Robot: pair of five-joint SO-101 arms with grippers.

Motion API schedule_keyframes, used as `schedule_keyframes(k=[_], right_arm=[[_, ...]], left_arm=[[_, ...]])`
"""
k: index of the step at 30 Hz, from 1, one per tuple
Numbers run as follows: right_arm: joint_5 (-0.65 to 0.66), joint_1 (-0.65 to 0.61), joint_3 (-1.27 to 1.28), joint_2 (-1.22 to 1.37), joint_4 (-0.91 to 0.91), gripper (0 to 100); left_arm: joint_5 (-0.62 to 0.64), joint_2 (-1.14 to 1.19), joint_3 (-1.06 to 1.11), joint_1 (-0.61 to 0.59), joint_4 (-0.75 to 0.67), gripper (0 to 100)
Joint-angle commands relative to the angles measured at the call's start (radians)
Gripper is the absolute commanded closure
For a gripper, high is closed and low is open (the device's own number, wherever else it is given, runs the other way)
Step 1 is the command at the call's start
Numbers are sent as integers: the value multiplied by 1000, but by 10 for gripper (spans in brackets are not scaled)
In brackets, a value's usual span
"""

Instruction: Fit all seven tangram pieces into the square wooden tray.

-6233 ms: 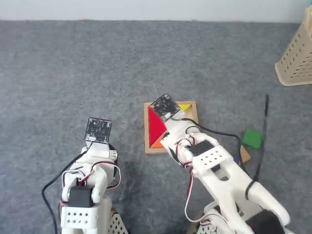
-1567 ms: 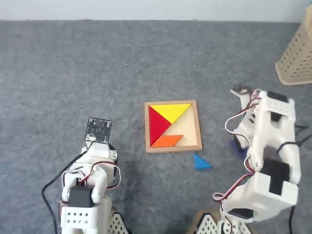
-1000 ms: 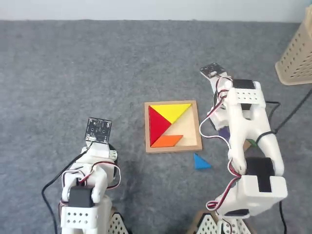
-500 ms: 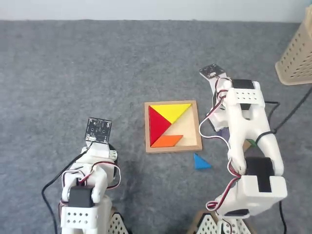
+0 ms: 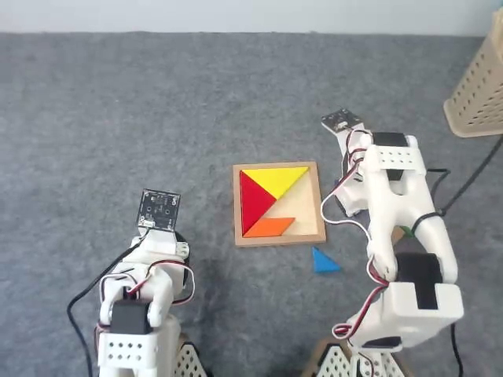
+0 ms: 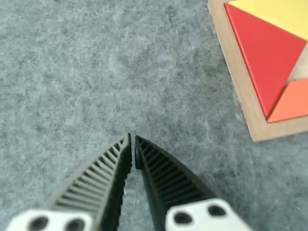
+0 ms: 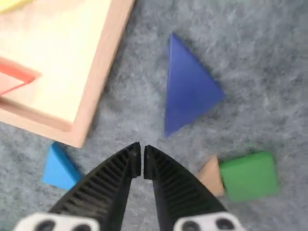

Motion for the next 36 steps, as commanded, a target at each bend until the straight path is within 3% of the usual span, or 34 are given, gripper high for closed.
schedule_keyframes(k=[1,8,10,18,22,26,36], right_arm=[[-2,134,-130,-16,56,954],[262,278,-149,1,119,831],[255,295,-141,12,111,832],[-49,232,-78,-84,59,829],[-55,108,25,-156,19,829],[-54,81,106,-214,-58,829],[75,211,235,-236,-117,829]], left_arm=[[9,-3,-5,-5,5,989],[9,-3,-5,-5,5,989],[9,-3,-5,-5,5,989],[9,-3,-5,-5,5,989],[9,-3,-5,-5,5,989],[9,-3,-5,-5,5,989],[9,-3,-5,-5,5,989]])
